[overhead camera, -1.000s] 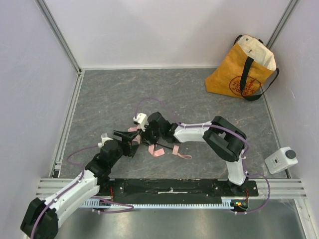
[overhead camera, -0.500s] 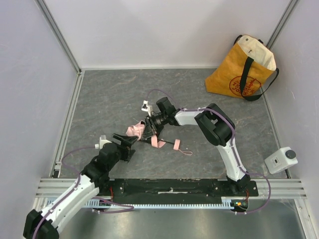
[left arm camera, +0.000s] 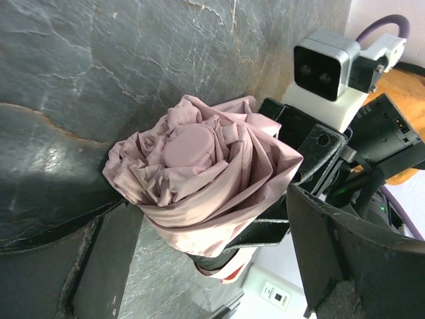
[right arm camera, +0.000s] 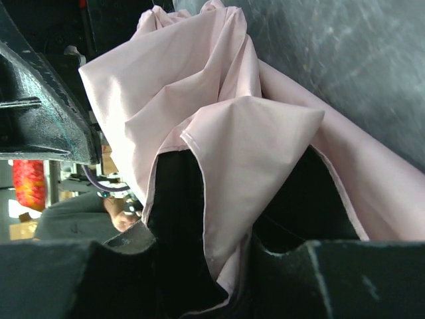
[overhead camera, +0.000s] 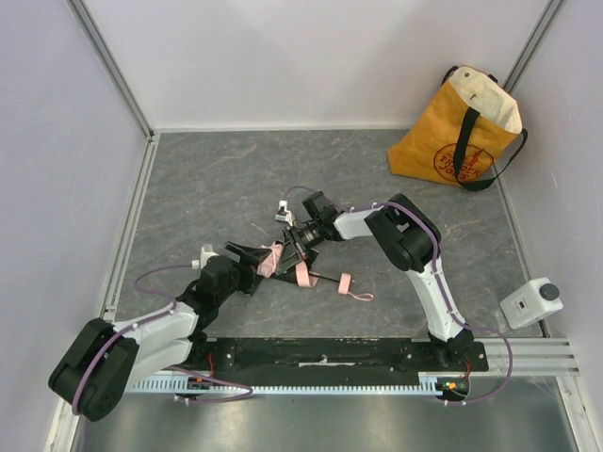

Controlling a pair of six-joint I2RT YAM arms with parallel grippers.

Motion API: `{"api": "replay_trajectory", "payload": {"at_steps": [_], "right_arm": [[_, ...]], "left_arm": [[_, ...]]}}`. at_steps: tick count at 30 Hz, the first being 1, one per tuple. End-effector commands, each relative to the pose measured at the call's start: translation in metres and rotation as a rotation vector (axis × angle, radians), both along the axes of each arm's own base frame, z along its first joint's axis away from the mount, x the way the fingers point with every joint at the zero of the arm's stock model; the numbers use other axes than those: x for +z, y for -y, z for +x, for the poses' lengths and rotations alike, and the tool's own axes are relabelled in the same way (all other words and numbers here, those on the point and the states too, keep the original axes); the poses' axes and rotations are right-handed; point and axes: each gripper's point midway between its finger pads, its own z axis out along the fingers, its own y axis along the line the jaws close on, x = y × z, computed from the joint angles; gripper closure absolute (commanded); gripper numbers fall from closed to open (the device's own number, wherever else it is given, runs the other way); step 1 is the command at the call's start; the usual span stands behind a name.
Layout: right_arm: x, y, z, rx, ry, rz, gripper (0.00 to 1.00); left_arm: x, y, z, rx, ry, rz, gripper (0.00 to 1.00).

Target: Put away the umbrella

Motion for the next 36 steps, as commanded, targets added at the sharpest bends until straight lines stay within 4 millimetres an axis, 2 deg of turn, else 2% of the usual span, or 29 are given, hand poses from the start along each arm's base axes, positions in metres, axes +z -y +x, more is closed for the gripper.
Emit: {"api": "replay_trajectory", "payload": {"at_steps": [1,8,14,19,28,29,32,36], "right_arm": [[-0.06,0.023,-0.028,-0.109,-0.196,-0.272,1.0],[-0.027,-0.001,-0.015,-0.179,-0.233,-0.134,1.0],[0.007,-0.011,-0.009,-0.176,-0.222,-0.06,1.0],[0.022,-0.013,-0.007,-0.164,-0.195,-0.041,1.0],[0.043,-0.013,-0.009,-0.146,-0.159,0.012,1.0],[0.046,-0.013,-0.01,-0.139,-0.147,0.019,1.0],[0.046,-0.006,0.004,-0.201,-0.096,0.007,1.0],[0.065,-0.009,0.008,-0.222,-0.117,0.082,1.0]], "left_arm": [[-0.047,-0.017,-0.023,0.023,-0.131,0.061,0.07],[-0.056,-0.016,-0.016,-0.001,-0.143,0.134,0.13],[-0.071,-0.016,-0.026,-0.011,-0.177,0.124,0.17],[-0.075,-0.021,-0.024,-0.014,-0.165,0.176,0.17],[-0.07,-0.016,-0.024,-0.047,-0.138,0.163,0.1],[-0.07,-0.015,-0.024,-0.05,-0.143,0.162,0.1],[-0.067,-0.012,-0.025,-0.054,-0.138,0.131,0.12],[-0.063,-0.01,-0.023,-0.074,-0.112,0.138,0.2]]}}
